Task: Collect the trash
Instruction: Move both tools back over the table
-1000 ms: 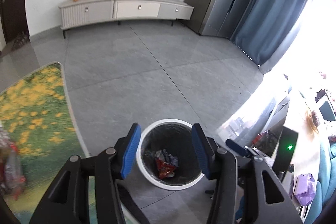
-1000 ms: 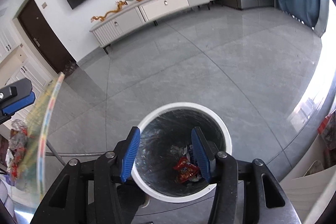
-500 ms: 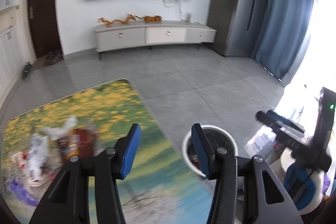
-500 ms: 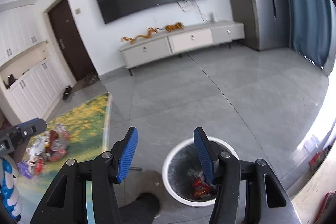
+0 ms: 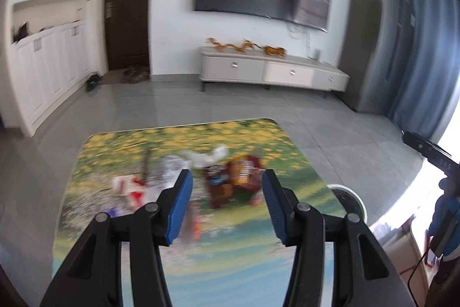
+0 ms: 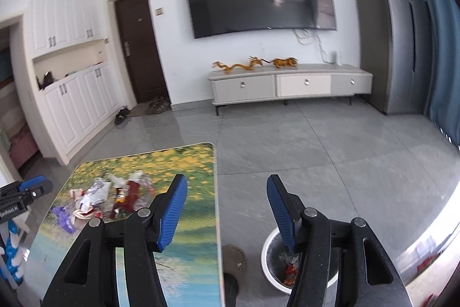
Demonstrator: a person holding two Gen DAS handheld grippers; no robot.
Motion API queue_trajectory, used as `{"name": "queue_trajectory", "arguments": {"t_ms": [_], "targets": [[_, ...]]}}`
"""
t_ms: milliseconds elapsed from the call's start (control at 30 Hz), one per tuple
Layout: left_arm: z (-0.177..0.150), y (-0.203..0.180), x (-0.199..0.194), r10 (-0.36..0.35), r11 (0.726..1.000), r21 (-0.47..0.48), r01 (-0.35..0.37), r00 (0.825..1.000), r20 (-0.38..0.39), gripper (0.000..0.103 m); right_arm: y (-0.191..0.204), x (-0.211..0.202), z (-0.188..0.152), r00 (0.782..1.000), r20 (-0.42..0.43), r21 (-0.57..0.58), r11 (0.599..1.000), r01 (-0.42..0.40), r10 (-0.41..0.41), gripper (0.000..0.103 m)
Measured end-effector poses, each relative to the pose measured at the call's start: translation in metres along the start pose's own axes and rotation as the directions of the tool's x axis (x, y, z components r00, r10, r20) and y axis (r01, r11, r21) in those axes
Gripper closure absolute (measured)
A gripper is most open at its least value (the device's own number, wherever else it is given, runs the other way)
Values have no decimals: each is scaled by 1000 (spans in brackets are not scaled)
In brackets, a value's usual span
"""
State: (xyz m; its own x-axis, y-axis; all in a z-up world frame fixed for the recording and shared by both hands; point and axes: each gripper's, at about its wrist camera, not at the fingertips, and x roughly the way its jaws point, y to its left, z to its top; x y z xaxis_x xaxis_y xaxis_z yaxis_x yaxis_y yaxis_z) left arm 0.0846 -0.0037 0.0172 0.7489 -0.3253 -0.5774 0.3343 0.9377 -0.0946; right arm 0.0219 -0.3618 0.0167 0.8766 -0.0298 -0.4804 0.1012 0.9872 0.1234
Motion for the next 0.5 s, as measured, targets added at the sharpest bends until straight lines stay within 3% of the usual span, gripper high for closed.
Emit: {"name": "queue_trajectory", "arguments": {"t_ms": [233, 500], "targets": [[-10, 76, -21, 81, 992, -102, -78, 996, 23, 55, 43, 2, 11, 999, -2, -74, 996, -52, 52, 46], [-26, 116, -15, 131, 977, -168, -133, 991, -20, 55, 65, 26, 8, 994, -47, -99, 990, -101, 96, 45]]}}
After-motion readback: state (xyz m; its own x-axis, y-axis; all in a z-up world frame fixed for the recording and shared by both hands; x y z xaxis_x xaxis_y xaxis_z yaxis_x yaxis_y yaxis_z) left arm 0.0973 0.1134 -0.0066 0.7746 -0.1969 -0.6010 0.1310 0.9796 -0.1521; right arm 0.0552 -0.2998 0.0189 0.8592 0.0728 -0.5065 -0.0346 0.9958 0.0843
